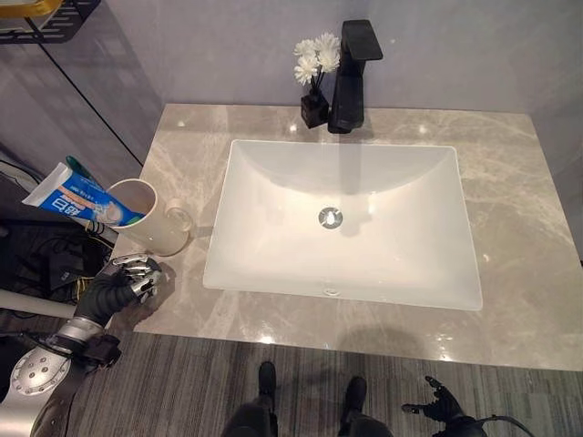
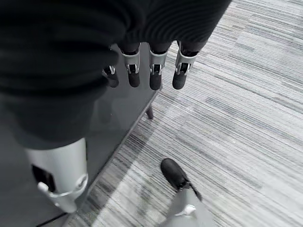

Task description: Put brush and paste in cup on sink, flatten towel.

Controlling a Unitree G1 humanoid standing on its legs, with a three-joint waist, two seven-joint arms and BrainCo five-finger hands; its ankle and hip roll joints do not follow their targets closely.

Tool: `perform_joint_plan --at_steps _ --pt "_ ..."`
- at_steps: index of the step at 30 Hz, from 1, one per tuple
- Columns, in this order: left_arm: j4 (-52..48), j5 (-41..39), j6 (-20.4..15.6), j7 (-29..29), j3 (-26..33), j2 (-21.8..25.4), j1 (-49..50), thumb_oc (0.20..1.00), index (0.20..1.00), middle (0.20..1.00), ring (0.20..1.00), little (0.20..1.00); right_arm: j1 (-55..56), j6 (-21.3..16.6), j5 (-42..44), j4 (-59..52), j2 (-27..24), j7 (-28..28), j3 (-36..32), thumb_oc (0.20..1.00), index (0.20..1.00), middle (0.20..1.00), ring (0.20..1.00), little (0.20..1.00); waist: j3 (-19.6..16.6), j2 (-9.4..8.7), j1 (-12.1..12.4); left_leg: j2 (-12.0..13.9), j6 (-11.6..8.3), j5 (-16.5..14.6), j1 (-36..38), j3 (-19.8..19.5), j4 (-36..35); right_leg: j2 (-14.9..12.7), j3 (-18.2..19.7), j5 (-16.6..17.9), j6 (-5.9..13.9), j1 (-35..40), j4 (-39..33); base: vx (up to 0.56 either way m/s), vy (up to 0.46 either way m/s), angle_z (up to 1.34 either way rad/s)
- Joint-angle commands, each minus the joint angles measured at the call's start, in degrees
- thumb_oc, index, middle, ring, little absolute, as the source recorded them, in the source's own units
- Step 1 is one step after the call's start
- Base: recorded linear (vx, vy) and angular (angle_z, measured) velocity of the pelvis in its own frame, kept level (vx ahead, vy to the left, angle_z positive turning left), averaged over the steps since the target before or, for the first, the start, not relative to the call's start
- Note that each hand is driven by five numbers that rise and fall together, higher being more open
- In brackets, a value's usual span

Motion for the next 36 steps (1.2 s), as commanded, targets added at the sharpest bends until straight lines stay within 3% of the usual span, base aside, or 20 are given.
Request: perform_joint_plan --at_steps 1,8,15,22,36 --pt "0.15 2.16 -2.29 0.82 -1.78 -0.28 -3.29 0.2 0.2 0.2 0.2 0.2 -2.45 -0.56 1.54 -0.45 -1.9 -0.83 1.41 1.0 1.0 1.0 1.0 1.0 0.49 -0.54 -0.2 2.32 -1.83 0.55 0.25 -0.55 0.21 -5.08 0.4 8.78 4.46 1.33 -0.11 0.04 0.004 0.04" --pt "0.24 2.66 -2.24 1.15 -5.0 -0.07 -6.97 0.2 0.2 0.2 0.2 0.2 -5.14 -0.23 1.44 0.92 -1.69 -1.31 2.83 1.0 1.0 1.0 1.0 1.0 0.0 0.33 -0.25 1.83 -1.49 0.18 0.44 -1.31 0.21 -5.59 -0.31 8.46 4.42 1.84 1.06 0.03 0.004 0.1" --pt "0.97 4.54 -2.86 3.34 -3.83 -1.14 -7.55 0.2 0.2 0.2 0.2 0.2 -5.73 -0.29 1.67 -0.72 -1.77 -1.46 3.06 1.0 1.0 1.0 1.0 1.0 0.49 0.55 -0.15 1.69 -1.39 0.24 0.31 -1.7 0.21 -5.56 -0.7 8.18 4.28 1.77 1.5 0.0 0.0 0.0" --pt "1.1 5.57 -3.34 4.86 0.96 -1.22 -5.85 0.2 0.2 0.2 0.2 0.2 -4.71 0.31 0.98 2.45 -1.58 -1.39 2.23 1.0 1.0 1.0 1.0 1.0 1.16 0.18 0.11 1.77 -1.28 0.32 0.02 -1.54 0.21 -5.4 -0.66 8.23 4.22 1.6 1.1 0.0 0.0 0.0" --pt "1.76 6.79 -3.54 6.52 -2.06 -1.08 -13.08 0.2 0.2 0.2 0.2 0.2 -5.53 0.7 5.19 3.41 -0.82 -1.61 0.12 1.0 1.0 1.0 1.0 1.0 1.48 0.48 0.17 0.49 -0.96 0.17 -0.94 -2.78 0.21 -6.37 -1.93 8.87 4.78 2.12 0.84 0.0 0.004 0.04"
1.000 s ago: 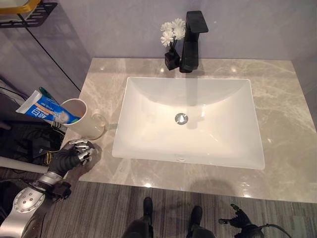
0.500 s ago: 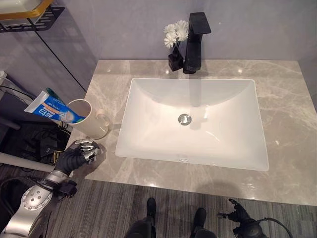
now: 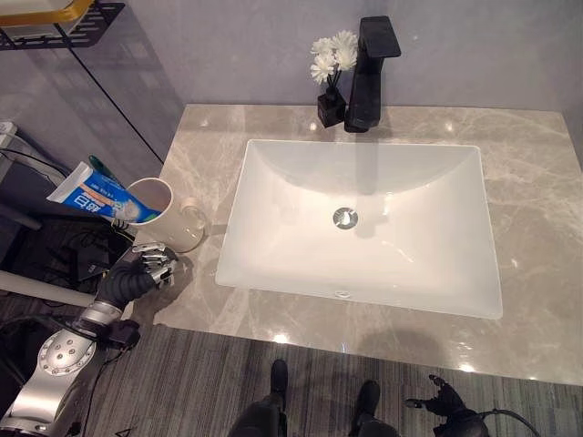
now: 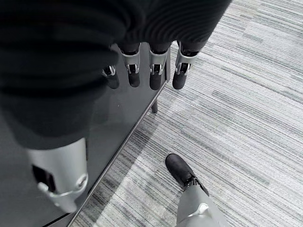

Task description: Put brush and paste in cup on sink, flatten towel.

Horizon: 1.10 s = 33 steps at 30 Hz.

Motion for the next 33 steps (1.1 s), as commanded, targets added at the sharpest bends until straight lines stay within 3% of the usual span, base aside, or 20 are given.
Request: perform_joint_plan --at_steps 1,20,33 --pt "-0.05 0.51 -3.59 2.09 2.17 0.17 -4.78 0.2 0.2 0.2 0.2 0.2 -2.23 -0.24 2.01 -1.42 -0.76 -1.64 -0.22 1.0 1.0 1.0 1.0 1.0 2.67 -2.31 -0.2 0.72 -0.93 -0.55 0.82 0.38 0.2 -6.37 1.36 9.37 4.75 2.0 0.75 -0.01 0.003 0.05" --pt "0.17 0.69 -3.85 4.15 0.0 3.48 -13.38 0.2 0.2 0.2 0.2 0.2 -2.4 -0.01 3.02 -1.31 -1.14 -2.08 -0.66 1.0 1.0 1.0 1.0 1.0 4.48 -2.13 -0.59 0.03 -0.77 -0.19 -1.8 -0.65 0.2 -6.59 0.31 9.6 4.89 0.43 1.69 0.0 0.002 0.08" --pt "0.69 -0.1 -4.17 5.4 -1.34 3.05 -16.52 0.2 0.2 0.2 0.2 0.2 -2.98 -0.36 3.25 -3.16 -1.28 -1.7 0.73 1.0 1.0 1.0 1.0 1.0 6.08 -2.64 -1.96 0.58 -0.59 -0.37 -2.26 1.32 0.2 -6.21 3.29 9.71 4.52 -2.14 1.17 0.0 0.002 -0.03"
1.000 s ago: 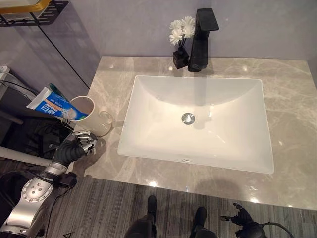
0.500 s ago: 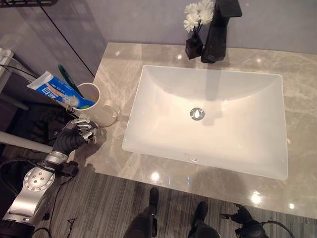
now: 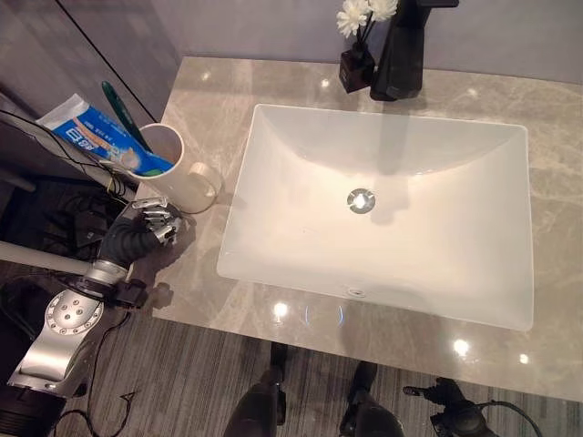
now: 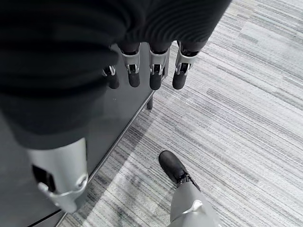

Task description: Put brush and paste in cup on sink, flatten towel.

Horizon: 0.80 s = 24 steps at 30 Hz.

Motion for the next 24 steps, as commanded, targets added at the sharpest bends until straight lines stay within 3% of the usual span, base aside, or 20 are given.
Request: perform_joint_plan --at_steps 1,10,24 --pt "0.28 -0.41 -2.6 1.12 0.79 1.32 -3.86 0.2 0.2 0.2 0.2 0.2 -2.38 -0.42 1.36 -0.45 -1.12 -0.6 0.75 1.0 1.0 1.0 1.0 1.0 1.48 -1.66 -0.99 1.12 -0.54 -1.42 2.31 3.33 0.19 -5.93 5.61 9.81 4.45 1.04 1.02 0.01 -0.01 -0.13" --pt "-3.38 -3.09 -2.61 -2.15 0.32 2.92 -2.92 0.2 0.2 0.2 0.2 0.2 -1.9 -0.65 0.97 -0.12 -1.3 -0.25 0.8 1.0 1.0 1.0 1.0 1.0 1.1 -2.07 -1.2 1.34 -0.5 -1.76 2.62 3.98 0.19 -5.48 6.45 9.81 4.39 0.65 0.67 0.0 -0.002 -0.03" --pt "-2.32 -4.11 -2.48 -1.64 -1.36 1.74 -4.71 0.2 0.2 0.2 0.2 0.2 -2.48 -0.75 0.97 -0.19 -0.41 -0.03 2.14 1.0 1.0 1.0 1.0 1.0 0.85 -2.57 -1.42 1.54 -0.43 -1.98 3.09 4.24 0.19 -5.08 6.77 9.39 4.18 0.75 0.67 0.0 0.0 0.0"
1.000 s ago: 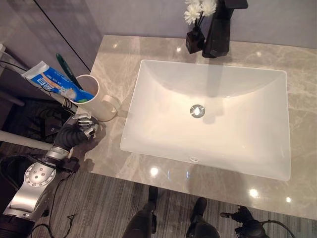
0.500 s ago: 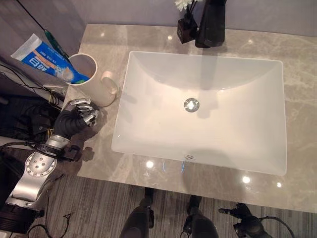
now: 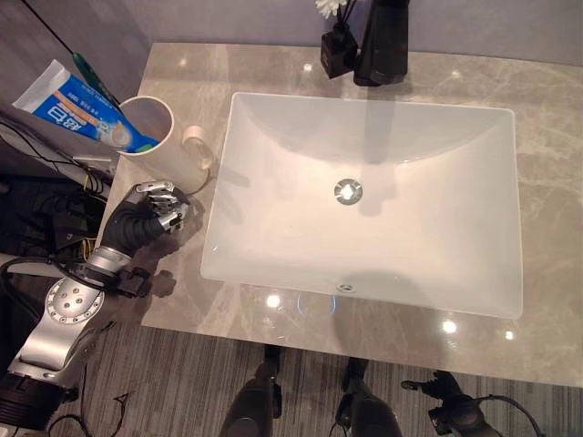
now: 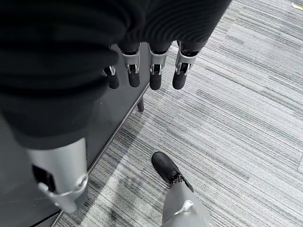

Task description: Put brush and paste in cup on sink, flatten towel.

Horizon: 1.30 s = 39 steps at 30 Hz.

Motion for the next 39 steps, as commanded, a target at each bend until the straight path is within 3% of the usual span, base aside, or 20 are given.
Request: perform_joint_plan --at_steps 1,27,39 --pt "0.36 -1.28 -2.27 -0.16 0.39 0.05 -2.6 0.2 0.2 0.2 0.2 0.2 -1.5 -0.63 1.03 -0.1 -0.39 -0.13 1.96 1.0 1.0 1.0 1.0 1.0 -0.23 -1.83 -0.23 1.17 -0.47 -2.18 3.38 2.82 0.19 -5.32 5.28 8.81 4.42 1.79 0.69 0.0 0.0 0.0" --pt "5.76 0.78 -3.31 3.62 2.47 -0.77 -6.3 0.2 0.2 0.2 0.2 0.2 -1.59 -0.5 0.8 -1.22 -0.41 0.29 2.85 1.0 1.0 1.0 1.0 1.0 1.3 -2.52 -1.16 1.43 -0.33 -2.39 2.67 4.32 0.19 -4.58 7.3 9.37 4.37 -0.58 0.39 0.0 0.0 -0.02" --pt "11.07 1.59 -3.81 5.92 2.67 2.52 -11.45 0.2 0.2 0.2 0.2 0.2 -2.14 -0.19 0.38 -1.86 -0.61 0.55 3.95 1.0 1.0 1.0 1.0 1.0 1.41 -3.26 -1.26 1.26 -0.03 -2.68 2.18 5.49 0.19 -4.45 8.77 10.73 4.93 -1.77 -0.14 0.01 0.013 -0.09"
